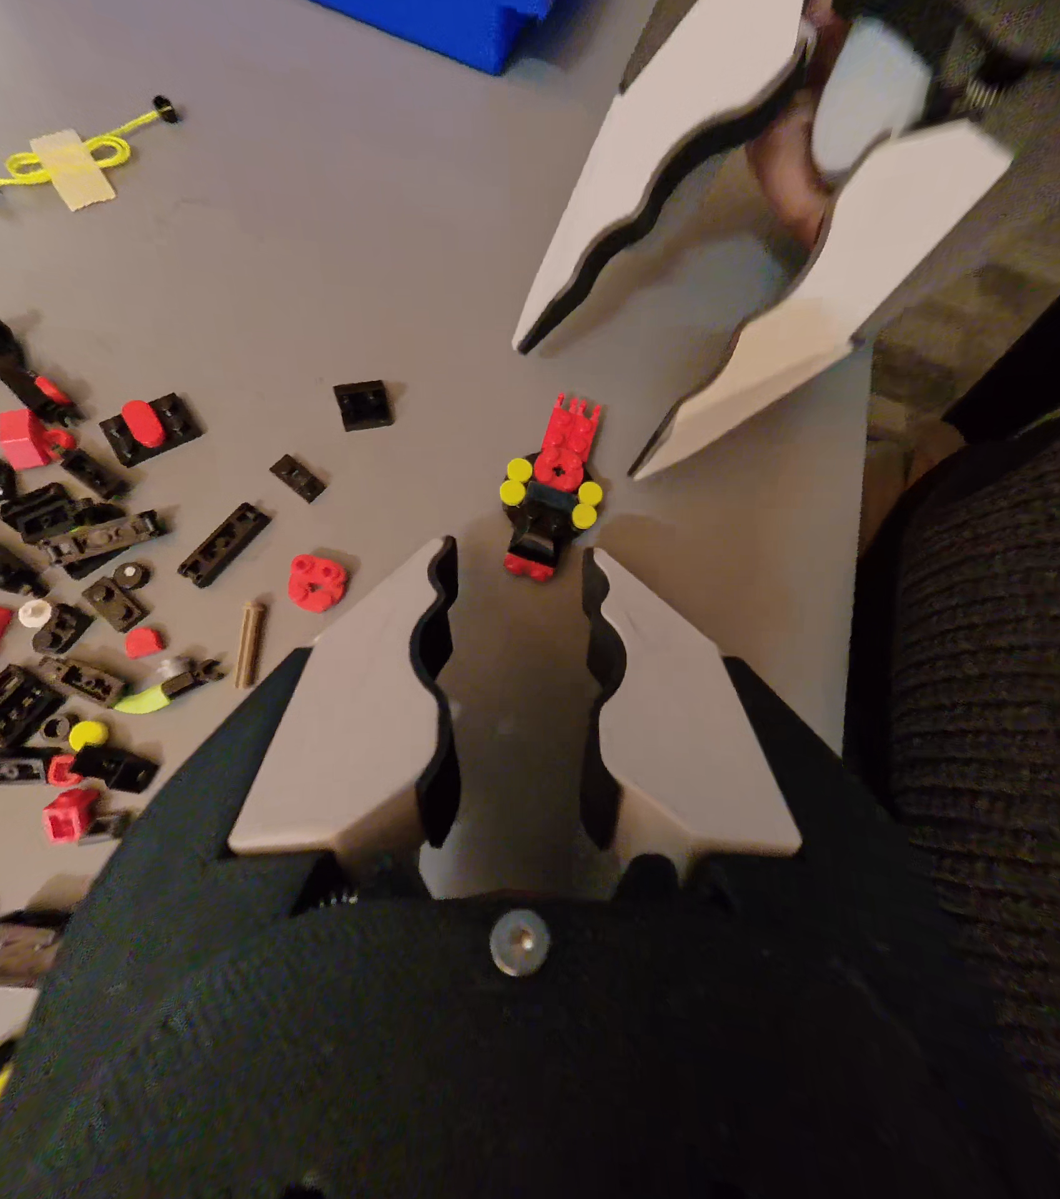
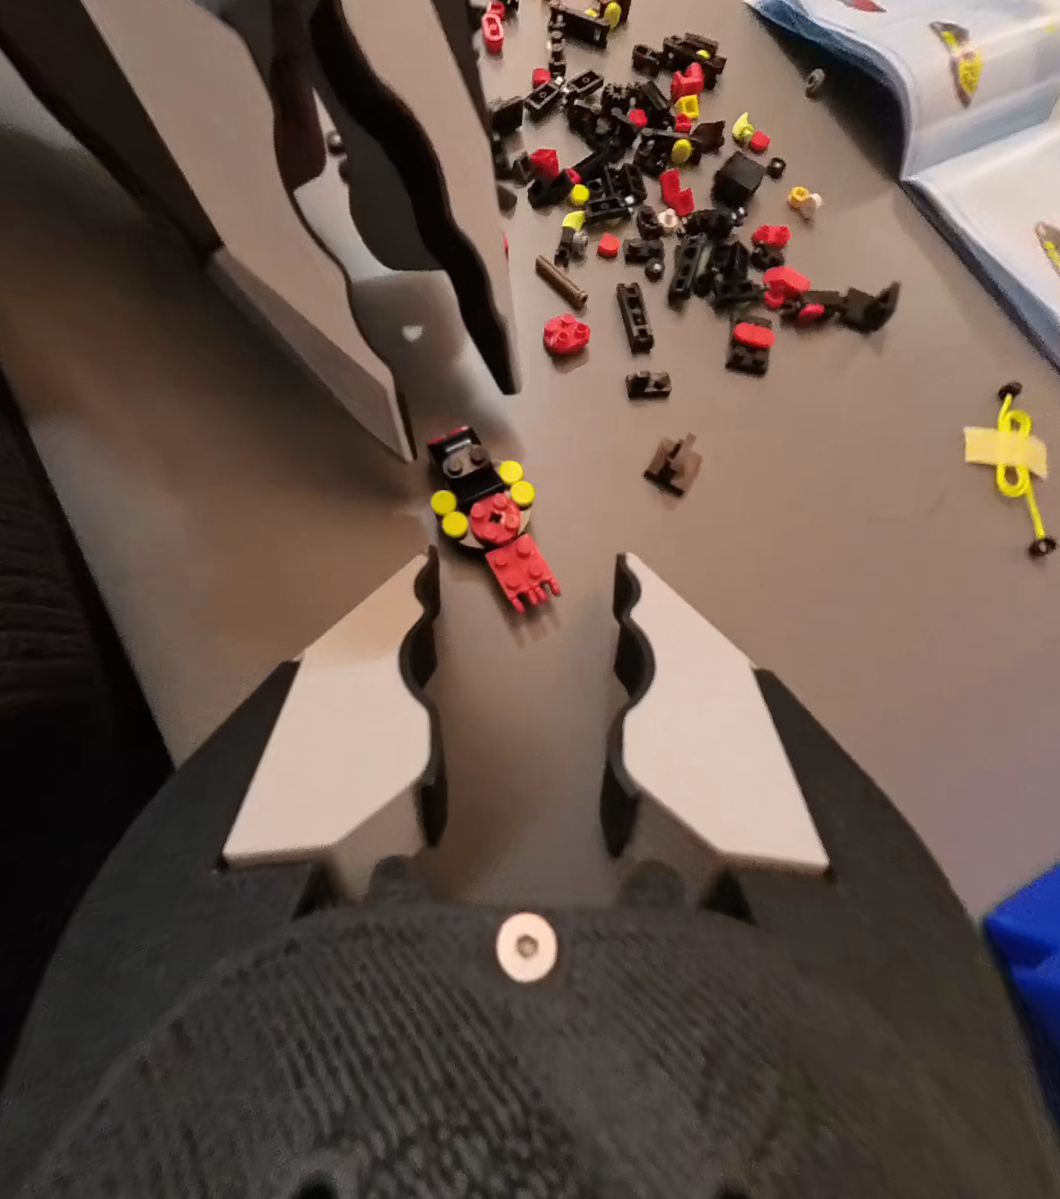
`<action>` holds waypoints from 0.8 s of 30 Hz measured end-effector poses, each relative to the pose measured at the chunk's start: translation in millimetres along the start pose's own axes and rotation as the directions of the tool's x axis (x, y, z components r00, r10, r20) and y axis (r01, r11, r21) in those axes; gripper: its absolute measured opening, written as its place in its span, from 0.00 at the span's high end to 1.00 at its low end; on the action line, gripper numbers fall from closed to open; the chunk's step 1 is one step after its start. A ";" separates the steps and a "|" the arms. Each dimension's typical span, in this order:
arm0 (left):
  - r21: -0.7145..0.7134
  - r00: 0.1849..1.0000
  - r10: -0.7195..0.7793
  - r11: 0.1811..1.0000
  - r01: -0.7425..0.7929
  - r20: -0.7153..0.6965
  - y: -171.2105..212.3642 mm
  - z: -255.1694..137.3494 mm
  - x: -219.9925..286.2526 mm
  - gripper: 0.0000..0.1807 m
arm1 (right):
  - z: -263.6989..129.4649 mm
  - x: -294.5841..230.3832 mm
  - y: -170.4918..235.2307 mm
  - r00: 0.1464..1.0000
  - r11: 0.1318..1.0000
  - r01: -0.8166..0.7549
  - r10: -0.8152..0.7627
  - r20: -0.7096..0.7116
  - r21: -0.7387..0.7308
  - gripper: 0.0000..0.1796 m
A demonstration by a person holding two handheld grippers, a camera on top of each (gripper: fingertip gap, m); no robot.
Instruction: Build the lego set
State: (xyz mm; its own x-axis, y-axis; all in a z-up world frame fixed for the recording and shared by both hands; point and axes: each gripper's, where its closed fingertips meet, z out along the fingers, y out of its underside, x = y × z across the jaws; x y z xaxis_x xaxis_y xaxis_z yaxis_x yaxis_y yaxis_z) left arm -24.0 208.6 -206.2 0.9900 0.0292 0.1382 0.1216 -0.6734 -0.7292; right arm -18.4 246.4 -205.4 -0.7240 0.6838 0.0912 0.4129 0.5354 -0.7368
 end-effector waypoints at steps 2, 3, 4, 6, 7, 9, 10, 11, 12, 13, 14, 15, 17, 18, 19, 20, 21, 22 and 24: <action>0.019 0.998 -0.056 0.998 0.056 -0.023 -1.4 -3.8 -0.9 0.79 | 7.1 -3.4 -1.5 1.000 1.000 0.028 -0.028 0.014 -0.008 0.70; 0.025 0.996 -0.086 0.996 0.087 -0.032 -1.3 -5.3 -1.7 0.79 | 10.1 -5.3 -1.4 0.999 0.999 0.032 -0.032 0.027 -0.013 0.70; 0.030 0.992 -0.116 0.993 0.118 -0.045 -0.6 -6.6 -1.8 0.79 | 12.7 -6.2 -1.1 0.999 0.999 0.034 -0.033 0.037 -0.020 0.70; 0.030 0.983 -0.169 0.985 0.172 -0.074 1.6 -8.5 -0.6 0.79 | 16.6 -6.3 -2.4 0.998 0.999 0.030 -0.028 0.055 -0.024 0.71; 0.029 0.979 -0.189 0.981 0.192 -0.081 2.5 -9.2 -0.6 0.79 | 17.8 -7.6 -4.3 0.997 1.000 0.019 -0.018 0.074 -0.018 0.72; 0.033 0.973 -0.211 0.976 0.214 -0.092 3.4 -10.9 0.1 0.79 | 20.3 -11.6 -7.2 0.992 1.000 -0.012 0.013 0.125 -0.012 0.73; 0.036 0.972 -0.216 0.975 0.220 -0.093 3.4 -11.7 0.3 0.79 | 22.0 -13.3 -7.0 0.989 1.000 -0.025 0.027 0.147 -0.019 0.73; 0.041 0.972 -0.218 0.974 0.222 -0.093 3.4 -12.4 0.4 0.79 | 23.5 -13.9 -7.5 0.987 0.999 -0.031 0.033 0.157 -0.018 0.74; 0.045 0.972 -0.217 0.974 0.222 -0.088 3.7 -12.8 0.1 0.79 | 24.1 -14.5 -8.0 0.986 0.999 -0.028 0.031 0.165 -0.018 0.75; 0.046 0.973 -0.216 0.974 0.220 -0.080 4.6 -13.2 -0.3 0.79 | 24.3 -14.8 -8.0 0.986 1.000 -0.020 0.024 0.167 -0.022 0.80; 0.046 0.974 -0.215 0.975 0.219 -0.075 5.4 -13.6 -0.3 0.79 | 24.4 -15.0 -7.9 0.986 1.000 -0.010 0.015 0.167 -0.026 0.82; 0.049 0.973 -0.217 0.974 0.221 -0.073 5.6 -14.1 0.0 0.79 | 24.0 -15.1 -8.2 0.986 1.000 0.001 0.004 0.165 -0.029 0.82; 0.065 0.970 -0.232 0.969 0.237 -0.076 3.6 -15.2 1.1 0.79 | 22.0 -14.8 -12.8 0.988 1.000 0.021 -0.019 0.154 -0.009 0.82; 0.075 0.966 -0.245 0.965 0.251 -0.085 1.7 -15.9 2.0 0.79 | 19.8 -14.5 -17.2 0.989 1.000 0.029 -0.030 0.147 0.013 0.82; 0.087 0.961 -0.261 0.959 0.269 -0.096 -0.7 -16.7 2.9 0.78 | 16.8 -13.9 -23.0 0.990 0.998 0.036 -0.042 0.136 0.042 0.82; 0.101 0.953 -0.283 0.951 0.294 -0.110 -3.4 -17.7 3.8 0.78 | 12.9 -12.6 -29.7 0.991 0.996 0.047 -0.056 0.120 0.079 0.82; 0.116 0.941 -0.311 0.938 0.326 -0.135 -6.7 -19.1 5.4 0.77 | 8.2 -10.4 -37.1 0.993 0.991 0.064 -0.075 0.095 0.121 0.82; 0.133 0.920 -0.347 0.919 0.372 -0.180 -11.3 -21.6 8.5 0.76 | 2.6 -8.2 -44.7 0.993 0.983 0.087 -0.098 0.065 0.164 0.82; 0.166 0.834 -0.443 0.842 0.513 -0.329 -25.6 -31.2 16.0 0.76 | -8.8 -5.3 -57.8 0.989 0.960 0.143 -0.148 0.003 0.241 0.82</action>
State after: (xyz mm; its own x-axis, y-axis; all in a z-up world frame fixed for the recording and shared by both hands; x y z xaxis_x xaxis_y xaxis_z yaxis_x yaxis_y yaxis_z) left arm -13.5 203.3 -164.4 0.7479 0.0796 0.6590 0.6223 -0.4297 -0.6543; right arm -33.6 216.2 -157.4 -0.7789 0.5953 0.1972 0.1599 0.4926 -0.8555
